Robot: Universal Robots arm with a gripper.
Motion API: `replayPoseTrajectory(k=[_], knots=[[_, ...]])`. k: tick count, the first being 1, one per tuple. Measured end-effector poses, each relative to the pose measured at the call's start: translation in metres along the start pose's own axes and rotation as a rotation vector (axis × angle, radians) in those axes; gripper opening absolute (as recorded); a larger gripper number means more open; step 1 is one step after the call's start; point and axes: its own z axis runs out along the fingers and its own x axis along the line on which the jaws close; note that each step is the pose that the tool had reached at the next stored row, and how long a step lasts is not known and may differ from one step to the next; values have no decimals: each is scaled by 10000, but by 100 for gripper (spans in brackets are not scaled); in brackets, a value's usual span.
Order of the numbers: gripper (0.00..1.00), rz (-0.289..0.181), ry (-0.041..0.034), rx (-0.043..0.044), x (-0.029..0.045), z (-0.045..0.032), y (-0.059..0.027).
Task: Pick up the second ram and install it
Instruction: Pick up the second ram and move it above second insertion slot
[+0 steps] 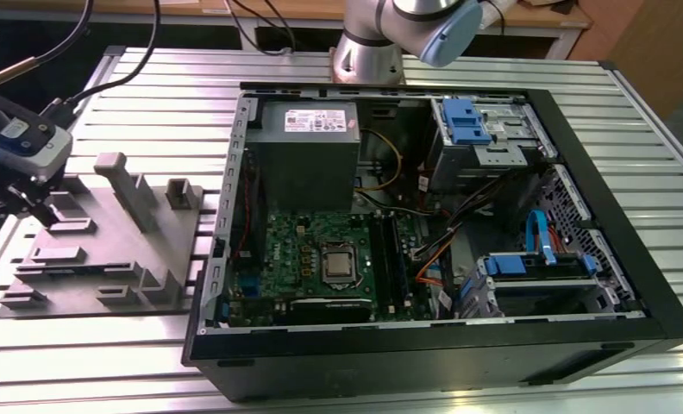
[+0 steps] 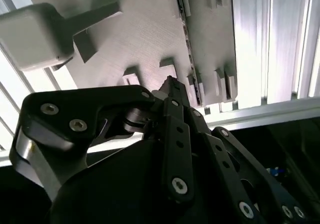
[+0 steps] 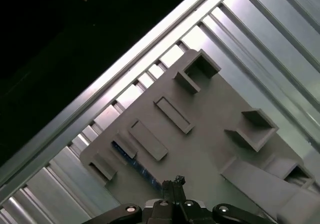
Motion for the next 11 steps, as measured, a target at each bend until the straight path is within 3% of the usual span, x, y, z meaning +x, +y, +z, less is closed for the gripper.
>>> replayPoseTrajectory(k=[11], knots=[[10,-1998,83,-60,2,54,-2]])
